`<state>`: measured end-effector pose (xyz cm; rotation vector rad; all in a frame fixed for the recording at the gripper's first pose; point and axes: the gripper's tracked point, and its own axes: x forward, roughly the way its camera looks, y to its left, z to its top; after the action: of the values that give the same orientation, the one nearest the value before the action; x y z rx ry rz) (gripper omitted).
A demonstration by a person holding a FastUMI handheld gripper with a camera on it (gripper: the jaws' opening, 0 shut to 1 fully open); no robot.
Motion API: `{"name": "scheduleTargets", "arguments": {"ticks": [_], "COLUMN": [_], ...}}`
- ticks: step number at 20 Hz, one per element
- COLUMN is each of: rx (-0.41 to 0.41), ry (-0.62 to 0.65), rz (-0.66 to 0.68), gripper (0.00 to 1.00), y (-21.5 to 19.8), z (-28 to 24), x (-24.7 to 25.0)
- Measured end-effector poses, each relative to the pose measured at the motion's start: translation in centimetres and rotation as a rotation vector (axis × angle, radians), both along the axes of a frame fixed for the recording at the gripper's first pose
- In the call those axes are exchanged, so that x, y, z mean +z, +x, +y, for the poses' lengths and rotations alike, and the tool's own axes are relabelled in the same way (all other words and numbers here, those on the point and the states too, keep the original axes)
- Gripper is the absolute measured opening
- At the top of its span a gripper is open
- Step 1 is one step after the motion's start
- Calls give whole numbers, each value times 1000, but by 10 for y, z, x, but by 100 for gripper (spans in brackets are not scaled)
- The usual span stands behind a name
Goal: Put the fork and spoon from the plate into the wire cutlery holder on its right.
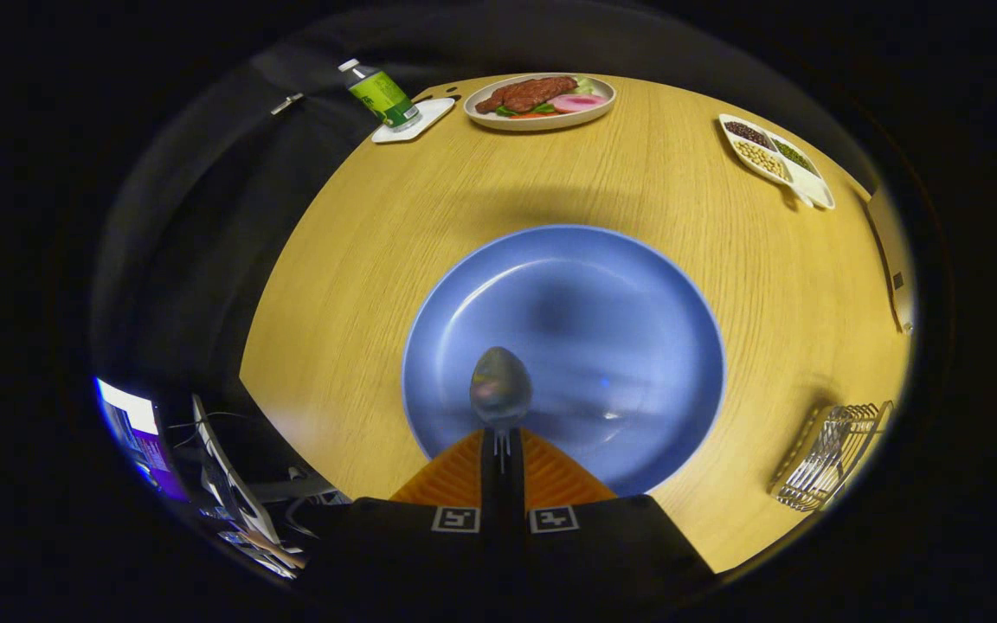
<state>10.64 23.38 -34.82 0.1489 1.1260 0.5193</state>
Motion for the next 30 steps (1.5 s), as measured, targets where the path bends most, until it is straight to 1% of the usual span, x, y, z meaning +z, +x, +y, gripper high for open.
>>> {"name": "scheduleTargets", "arguments": {"ticks": [3,10,16,20,24,30], "rx": [-57,-125,-161,-211,-267,-318], "ry": [43,126,124,77,22,-44], "rz": [-6,-57,-98,-86,-56,10], "gripper": [6,6,6,6,6,6], "y": [6,12,-2,-26,-42,-51], "z": [-17,-63,-140,-204,-251,-292], "x": [14,61,97,102,91,63]}}
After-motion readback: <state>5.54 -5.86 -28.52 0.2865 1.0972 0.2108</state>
